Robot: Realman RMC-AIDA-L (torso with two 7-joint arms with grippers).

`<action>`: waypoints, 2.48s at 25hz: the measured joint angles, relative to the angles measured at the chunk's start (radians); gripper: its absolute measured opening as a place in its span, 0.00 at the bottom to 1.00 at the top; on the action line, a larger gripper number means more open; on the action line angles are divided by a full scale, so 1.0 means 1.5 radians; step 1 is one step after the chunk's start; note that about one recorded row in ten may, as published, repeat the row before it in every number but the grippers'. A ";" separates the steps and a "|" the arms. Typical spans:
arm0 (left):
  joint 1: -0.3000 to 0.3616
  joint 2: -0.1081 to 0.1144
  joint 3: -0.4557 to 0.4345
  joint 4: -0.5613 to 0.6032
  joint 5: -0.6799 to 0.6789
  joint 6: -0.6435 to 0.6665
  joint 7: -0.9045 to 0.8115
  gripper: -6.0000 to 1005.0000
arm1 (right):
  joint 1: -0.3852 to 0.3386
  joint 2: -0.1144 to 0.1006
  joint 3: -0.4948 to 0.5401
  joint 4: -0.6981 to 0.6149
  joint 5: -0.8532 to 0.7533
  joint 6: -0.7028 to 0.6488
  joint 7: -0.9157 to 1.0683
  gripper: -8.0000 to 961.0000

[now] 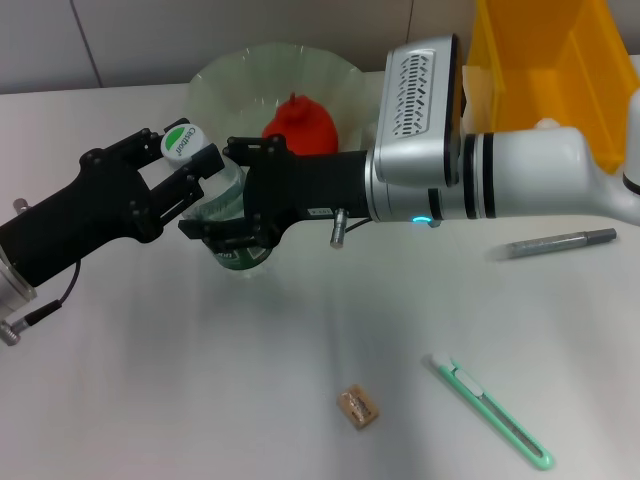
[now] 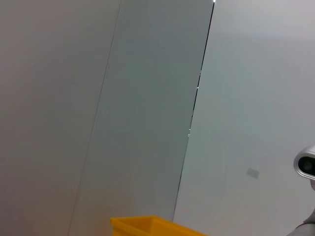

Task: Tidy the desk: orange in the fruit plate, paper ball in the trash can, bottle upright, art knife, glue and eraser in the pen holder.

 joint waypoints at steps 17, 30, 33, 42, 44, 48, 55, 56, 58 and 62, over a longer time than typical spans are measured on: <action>-0.002 0.000 -0.001 0.010 -0.001 -0.009 -0.008 0.46 | -0.012 0.000 -0.002 0.005 0.035 0.004 -0.019 0.77; -0.003 0.000 -0.001 0.010 -0.002 -0.008 -0.009 0.16 | -0.013 0.000 -0.002 0.006 0.034 0.005 -0.021 0.57; -0.003 0.000 -0.001 0.010 -0.003 -0.007 -0.009 0.06 | -0.014 0.000 -0.002 0.007 0.035 0.005 -0.021 0.53; -0.003 0.000 0.000 0.018 0.000 0.002 -0.007 0.01 | -0.021 0.000 0.002 0.013 0.035 -0.003 -0.014 0.48; -0.003 0.000 0.000 0.018 0.000 0.003 -0.006 0.01 | -0.023 0.000 0.003 0.013 0.035 -0.003 -0.012 0.48; -0.001 0.000 -0.003 0.019 -0.002 0.001 -0.006 0.09 | -0.031 0.000 0.002 0.011 0.046 -0.008 -0.010 0.48; 0.017 0.001 -0.013 0.043 -0.003 -0.022 -0.021 0.35 | -0.040 -0.003 0.000 0.009 0.059 -0.019 -0.010 0.48; 0.019 0.001 -0.017 0.045 -0.003 -0.023 -0.022 0.40 | -0.041 -0.003 0.000 0.009 0.059 -0.019 -0.010 0.48; 0.023 0.001 -0.024 0.047 -0.003 -0.023 -0.023 0.50 | -0.042 -0.003 0.001 0.009 0.059 -0.019 -0.009 0.48; 0.032 0.002 -0.033 0.053 -0.003 -0.024 -0.023 0.69 | -0.043 -0.003 0.005 0.008 0.059 -0.019 -0.009 0.48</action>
